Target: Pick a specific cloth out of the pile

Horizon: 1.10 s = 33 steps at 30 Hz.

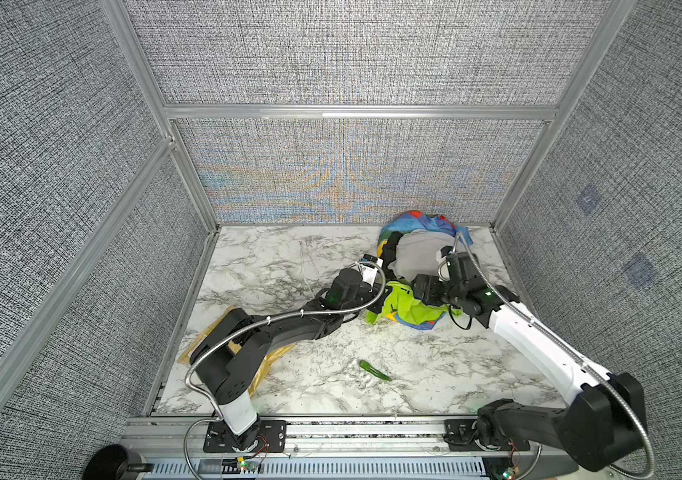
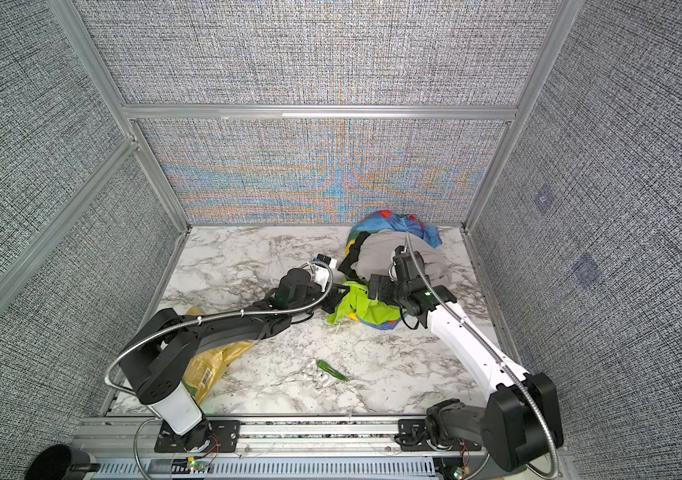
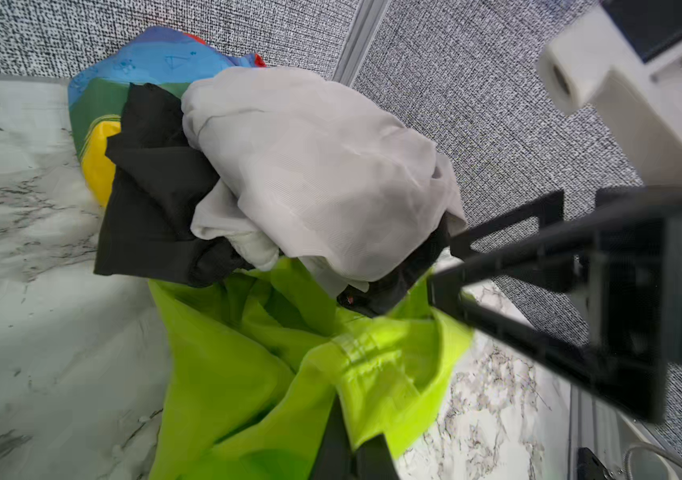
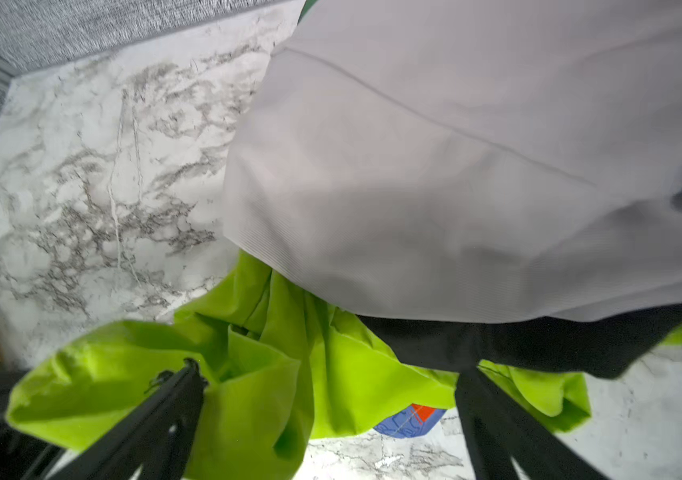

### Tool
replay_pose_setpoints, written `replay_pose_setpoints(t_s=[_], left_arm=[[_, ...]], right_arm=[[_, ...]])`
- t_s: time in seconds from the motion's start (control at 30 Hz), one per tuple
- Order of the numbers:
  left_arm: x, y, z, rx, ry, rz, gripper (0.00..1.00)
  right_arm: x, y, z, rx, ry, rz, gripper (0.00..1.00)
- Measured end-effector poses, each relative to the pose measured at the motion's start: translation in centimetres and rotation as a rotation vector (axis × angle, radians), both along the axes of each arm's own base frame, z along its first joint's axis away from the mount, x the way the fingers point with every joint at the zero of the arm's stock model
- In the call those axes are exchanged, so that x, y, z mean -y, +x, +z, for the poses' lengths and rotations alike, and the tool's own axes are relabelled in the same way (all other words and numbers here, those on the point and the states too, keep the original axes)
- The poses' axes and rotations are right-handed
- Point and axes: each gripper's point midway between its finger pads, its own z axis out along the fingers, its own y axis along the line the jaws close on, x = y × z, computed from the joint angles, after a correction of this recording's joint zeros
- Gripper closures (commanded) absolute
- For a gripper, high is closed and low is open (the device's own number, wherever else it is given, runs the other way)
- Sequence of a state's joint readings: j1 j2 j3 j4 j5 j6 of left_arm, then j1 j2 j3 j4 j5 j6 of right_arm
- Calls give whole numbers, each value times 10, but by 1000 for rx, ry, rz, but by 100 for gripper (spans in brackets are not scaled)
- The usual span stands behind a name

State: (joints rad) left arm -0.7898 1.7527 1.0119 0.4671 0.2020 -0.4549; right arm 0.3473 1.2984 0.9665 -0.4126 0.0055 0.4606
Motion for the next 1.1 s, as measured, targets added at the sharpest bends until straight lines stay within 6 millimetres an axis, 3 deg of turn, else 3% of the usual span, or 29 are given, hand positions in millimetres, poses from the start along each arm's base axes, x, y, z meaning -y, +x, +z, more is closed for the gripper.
replay_pose_setpoints(t_s=[0.17, 0.3, 0.47, 0.63, 0.73, 0.9, 0.93, 1.03, 1.1], left_arm=[[3, 40, -26, -70, 16, 60, 95], [13, 69, -41, -105, 7, 77, 84], [11, 75, -67, -183, 22, 83, 62], [-1, 59, -77, -229, 34, 82, 45], [-16, 43, -65, -236, 30, 89, 34], [-41, 23, -19, -162, -5, 113, 17], [-46, 19, -10, -144, -9, 119, 14], [-58, 11, 15, -93, -24, 130, 12], [-64, 6, 26, -65, -29, 137, 12]], right_arm=[[-1, -2, -30, -67, -44, 28, 1], [-3, 2, -46, -108, -72, 47, 1], [-3, 22, -64, -143, -128, 41, 1], [-2, 38, -93, -199, -181, 23, 2], [0, 45, -113, -233, -213, 12, 41], [5, 52, -133, -250, -248, -12, 95], [5, 53, -133, -247, -248, -13, 100], [5, 56, -124, -223, -245, -16, 100], [5, 57, -107, -200, -232, -15, 100]])
